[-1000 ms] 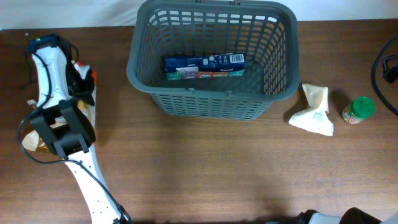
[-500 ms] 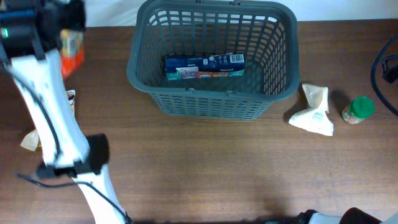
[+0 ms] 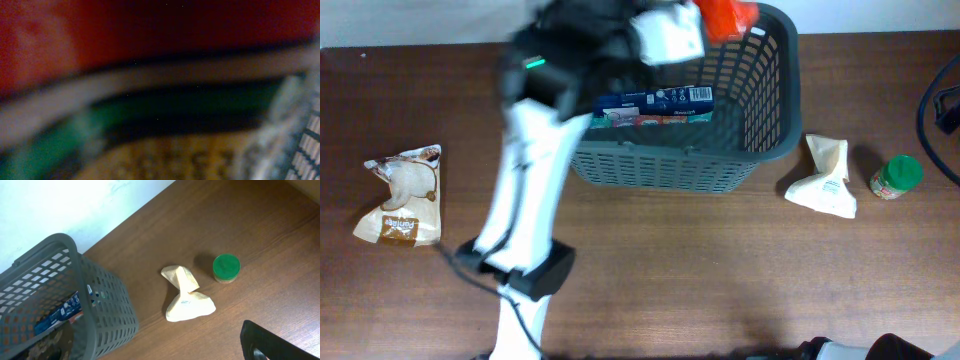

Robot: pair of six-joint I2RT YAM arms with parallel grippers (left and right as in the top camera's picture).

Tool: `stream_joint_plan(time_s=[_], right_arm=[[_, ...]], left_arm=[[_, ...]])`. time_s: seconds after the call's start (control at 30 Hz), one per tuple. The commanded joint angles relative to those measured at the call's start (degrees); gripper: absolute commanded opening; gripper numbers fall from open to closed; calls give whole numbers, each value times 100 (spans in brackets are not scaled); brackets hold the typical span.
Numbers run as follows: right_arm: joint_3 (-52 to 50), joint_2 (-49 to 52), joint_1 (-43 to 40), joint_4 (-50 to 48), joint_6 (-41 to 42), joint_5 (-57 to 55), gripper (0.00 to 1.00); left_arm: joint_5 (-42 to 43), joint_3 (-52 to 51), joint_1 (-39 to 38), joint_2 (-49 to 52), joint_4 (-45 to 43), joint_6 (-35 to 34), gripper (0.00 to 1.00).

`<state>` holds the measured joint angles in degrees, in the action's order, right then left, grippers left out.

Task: Pack container
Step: 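Carry the pasta package into the basket and release it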

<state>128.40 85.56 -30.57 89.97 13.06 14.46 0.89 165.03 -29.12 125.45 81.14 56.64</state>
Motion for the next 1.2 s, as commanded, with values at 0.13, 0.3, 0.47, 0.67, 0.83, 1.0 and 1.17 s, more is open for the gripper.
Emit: stream_joint_plan(time_s=[0.13,0.3,0.47,0.67,0.83,1.0,1.17], right_arm=[[9,9,-33,-15,-35,-11,99],[9,9,-31,-15,-37,-11,98],[9,9,-31,-15,-35,-11,99],[9,9,-31,-15,-35,-11,99],[9,9,-31,-15,-37,-11,99],[9,9,-31,-15,-35,-11,99],[9,9,-31,-15,-37,-11,99]], left_arm=[[-612,-1305,-214,940,-321,522,2],[-758,-1445,-212,1353,-286,520,2],[-763,-1515,-251,1346,-109,396,52],[-780,-1515,-177,579,-234,-616,99],[-778,-1508,444,-616,-310,-1598,99],[-671,-1508,1567,-1241,-48,-3099,99],[-671,-1565,3180,-1226,584,-4627,84]])
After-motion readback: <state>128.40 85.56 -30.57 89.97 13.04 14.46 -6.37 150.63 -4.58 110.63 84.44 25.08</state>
